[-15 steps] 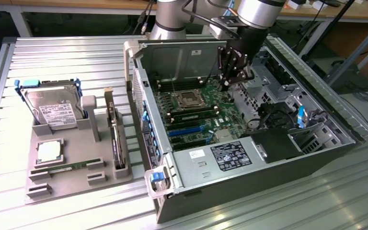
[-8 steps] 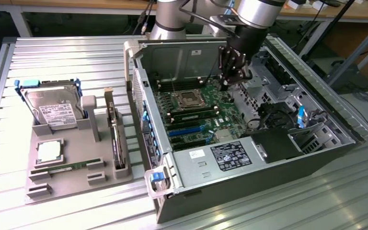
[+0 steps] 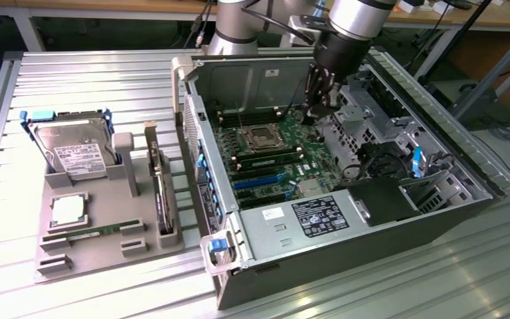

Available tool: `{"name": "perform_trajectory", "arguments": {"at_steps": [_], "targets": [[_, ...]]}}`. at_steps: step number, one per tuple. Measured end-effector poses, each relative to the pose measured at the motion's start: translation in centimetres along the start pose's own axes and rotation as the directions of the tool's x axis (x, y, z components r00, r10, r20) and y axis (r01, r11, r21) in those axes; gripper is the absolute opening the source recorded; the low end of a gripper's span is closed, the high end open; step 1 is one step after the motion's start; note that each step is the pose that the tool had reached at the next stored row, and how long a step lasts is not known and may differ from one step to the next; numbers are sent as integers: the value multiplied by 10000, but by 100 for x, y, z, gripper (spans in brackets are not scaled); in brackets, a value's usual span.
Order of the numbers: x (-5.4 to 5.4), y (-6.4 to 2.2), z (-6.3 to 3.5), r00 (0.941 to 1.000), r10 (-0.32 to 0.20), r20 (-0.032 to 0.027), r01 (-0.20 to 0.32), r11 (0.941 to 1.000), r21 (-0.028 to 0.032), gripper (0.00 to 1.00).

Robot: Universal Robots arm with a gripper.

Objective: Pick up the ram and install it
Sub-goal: 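Press down the ram until it locks into place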

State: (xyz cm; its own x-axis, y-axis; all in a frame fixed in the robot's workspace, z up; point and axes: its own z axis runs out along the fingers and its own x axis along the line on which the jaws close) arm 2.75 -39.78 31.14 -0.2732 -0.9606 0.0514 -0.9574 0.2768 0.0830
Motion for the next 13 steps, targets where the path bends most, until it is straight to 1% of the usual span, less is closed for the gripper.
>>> {"name": "perform_trajectory", "arguments": {"at_steps": [2,4,5,7,9,13], "targets": [[0,0,0,9986,534,45,-534,9986,-29,11],[0,0,0,9940,1088,88,-1088,9940,-61,11],[0,0,0,9903,1383,111,-1383,9904,-80,11],[0,0,0,9841,1773,140,-1772,9841,-105,11],[0,0,0,9750,2216,172,-2214,9751,-135,11],[0,0,0,9653,2603,200,-2600,9655,-163,11]]}}
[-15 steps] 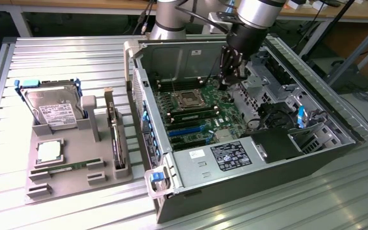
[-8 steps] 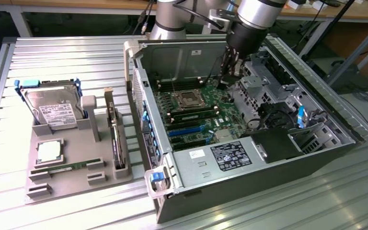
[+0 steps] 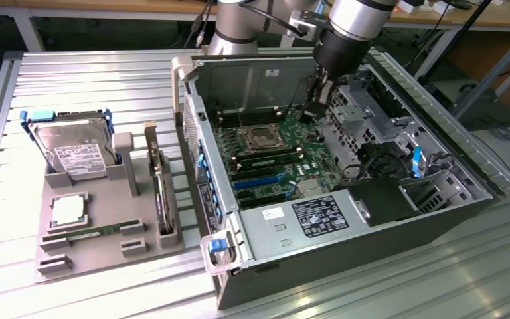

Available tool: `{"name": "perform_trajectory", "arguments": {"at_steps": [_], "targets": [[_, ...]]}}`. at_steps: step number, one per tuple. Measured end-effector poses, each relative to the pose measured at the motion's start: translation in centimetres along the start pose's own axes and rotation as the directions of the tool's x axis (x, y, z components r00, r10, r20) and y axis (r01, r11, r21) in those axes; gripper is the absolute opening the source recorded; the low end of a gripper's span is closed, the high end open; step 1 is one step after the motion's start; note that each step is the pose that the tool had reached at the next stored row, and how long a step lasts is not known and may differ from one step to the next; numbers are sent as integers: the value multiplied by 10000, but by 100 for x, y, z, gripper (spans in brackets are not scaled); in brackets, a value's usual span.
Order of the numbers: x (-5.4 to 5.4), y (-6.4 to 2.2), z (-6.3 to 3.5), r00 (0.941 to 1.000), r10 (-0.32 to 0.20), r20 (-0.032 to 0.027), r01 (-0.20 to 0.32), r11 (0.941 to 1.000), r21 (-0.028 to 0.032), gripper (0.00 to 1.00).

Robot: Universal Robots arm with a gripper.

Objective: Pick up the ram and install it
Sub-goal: 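Press down the ram until it locks into place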

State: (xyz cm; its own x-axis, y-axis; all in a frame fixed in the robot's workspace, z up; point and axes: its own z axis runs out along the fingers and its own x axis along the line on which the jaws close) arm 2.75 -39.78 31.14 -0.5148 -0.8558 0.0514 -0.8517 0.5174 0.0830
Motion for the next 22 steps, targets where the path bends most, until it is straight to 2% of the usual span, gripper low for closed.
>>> {"name": "perform_trajectory", "arguments": {"at_steps": [2,7,10,13,17,18,20,22], "targets": [[0,0,0,9999,172,9,-172,9999,-6,11],[5,7,0,9991,425,-15,-425,9991,19,11],[5,8,1,9977,673,-3,-673,9977,26,11],[5,9,0,9939,1105,27,-1105,9939,4,11],[5,8,1,9851,1715,75,-1715,9852,-35,11],[5,8,0,9800,1989,94,-1989,9800,-54,11],[5,8,1,9614,2746,149,-2745,9615,-108,11],[5,8,1,9446,3276,184,-3274,9448,-150,11]]}}
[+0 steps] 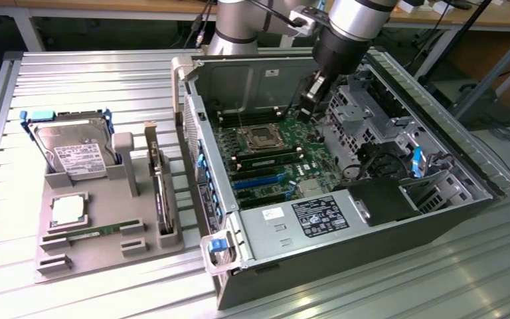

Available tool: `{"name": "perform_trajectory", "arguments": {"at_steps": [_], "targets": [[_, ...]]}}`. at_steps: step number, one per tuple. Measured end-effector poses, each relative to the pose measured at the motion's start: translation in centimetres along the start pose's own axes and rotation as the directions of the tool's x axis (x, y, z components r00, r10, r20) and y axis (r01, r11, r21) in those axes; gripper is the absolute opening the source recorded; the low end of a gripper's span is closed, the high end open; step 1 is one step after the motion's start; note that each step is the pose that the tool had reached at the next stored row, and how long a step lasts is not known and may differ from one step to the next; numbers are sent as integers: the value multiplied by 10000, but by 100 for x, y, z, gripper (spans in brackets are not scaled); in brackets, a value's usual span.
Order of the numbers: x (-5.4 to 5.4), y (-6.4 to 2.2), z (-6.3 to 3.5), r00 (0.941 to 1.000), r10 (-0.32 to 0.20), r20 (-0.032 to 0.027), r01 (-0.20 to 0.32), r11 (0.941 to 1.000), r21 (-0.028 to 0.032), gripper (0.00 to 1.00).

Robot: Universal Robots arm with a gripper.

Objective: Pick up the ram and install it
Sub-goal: 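Press down the ram until it locks into place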

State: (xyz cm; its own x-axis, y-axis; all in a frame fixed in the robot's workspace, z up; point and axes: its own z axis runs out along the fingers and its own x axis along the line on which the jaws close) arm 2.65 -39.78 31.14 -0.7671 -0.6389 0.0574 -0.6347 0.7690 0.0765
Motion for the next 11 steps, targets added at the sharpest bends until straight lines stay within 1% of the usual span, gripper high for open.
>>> {"name": "perform_trajectory", "arguments": {"at_steps": [2,4,6,7,10,11], "targets": [[0,0,0,9986,532,40,-532,9986,-32,11],[0,0,0,9959,904,67,-903,9959,-56,11],[0,0,0,9899,1412,103,-1411,9900,-89,11],[0,0,0,9852,1707,123,-1706,9853,-110,11],[0,0,0,9653,2605,180,-2602,9654,-177,11],[0,0,0,9560,2926,199,-2922,9561,-202,11]]}}
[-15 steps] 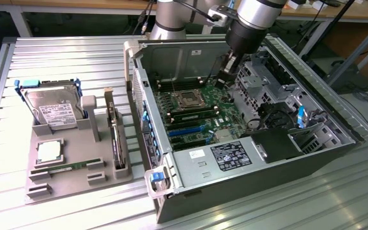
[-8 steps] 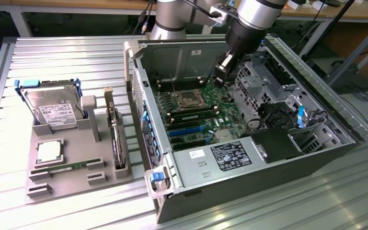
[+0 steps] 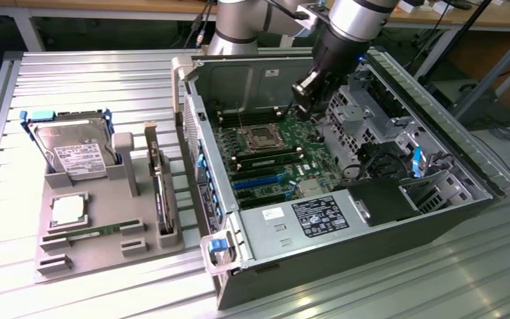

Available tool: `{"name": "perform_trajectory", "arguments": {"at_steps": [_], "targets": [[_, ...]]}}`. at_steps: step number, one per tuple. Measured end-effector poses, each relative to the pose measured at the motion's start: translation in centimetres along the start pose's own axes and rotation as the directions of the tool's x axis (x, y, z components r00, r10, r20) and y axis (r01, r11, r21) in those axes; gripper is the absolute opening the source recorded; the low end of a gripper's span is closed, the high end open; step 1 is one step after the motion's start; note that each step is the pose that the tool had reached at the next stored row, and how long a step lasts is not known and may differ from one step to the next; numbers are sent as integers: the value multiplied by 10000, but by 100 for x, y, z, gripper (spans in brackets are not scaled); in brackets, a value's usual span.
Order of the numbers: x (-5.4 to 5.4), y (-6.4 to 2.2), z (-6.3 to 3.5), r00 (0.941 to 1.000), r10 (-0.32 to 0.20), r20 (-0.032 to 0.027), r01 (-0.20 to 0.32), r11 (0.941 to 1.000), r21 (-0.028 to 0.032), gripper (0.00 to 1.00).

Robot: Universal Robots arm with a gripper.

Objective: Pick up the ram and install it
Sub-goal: 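Press down the ram until it locks into place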

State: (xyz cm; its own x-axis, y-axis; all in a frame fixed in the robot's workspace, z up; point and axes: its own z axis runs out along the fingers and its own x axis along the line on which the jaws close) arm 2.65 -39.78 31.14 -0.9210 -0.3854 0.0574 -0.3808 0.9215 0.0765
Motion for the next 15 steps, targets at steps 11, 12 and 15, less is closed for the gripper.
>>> {"name": "perform_trajectory", "arguments": {"at_steps": [11,12,15], "targets": [[0,0,0,9678,2513,175,-2510,9678,-170,11],[0,0,0,9589,2832,194,-2828,9590,-195,11],[1,-1,0,9375,3471,231,-3465,9377,-257,11]]}}
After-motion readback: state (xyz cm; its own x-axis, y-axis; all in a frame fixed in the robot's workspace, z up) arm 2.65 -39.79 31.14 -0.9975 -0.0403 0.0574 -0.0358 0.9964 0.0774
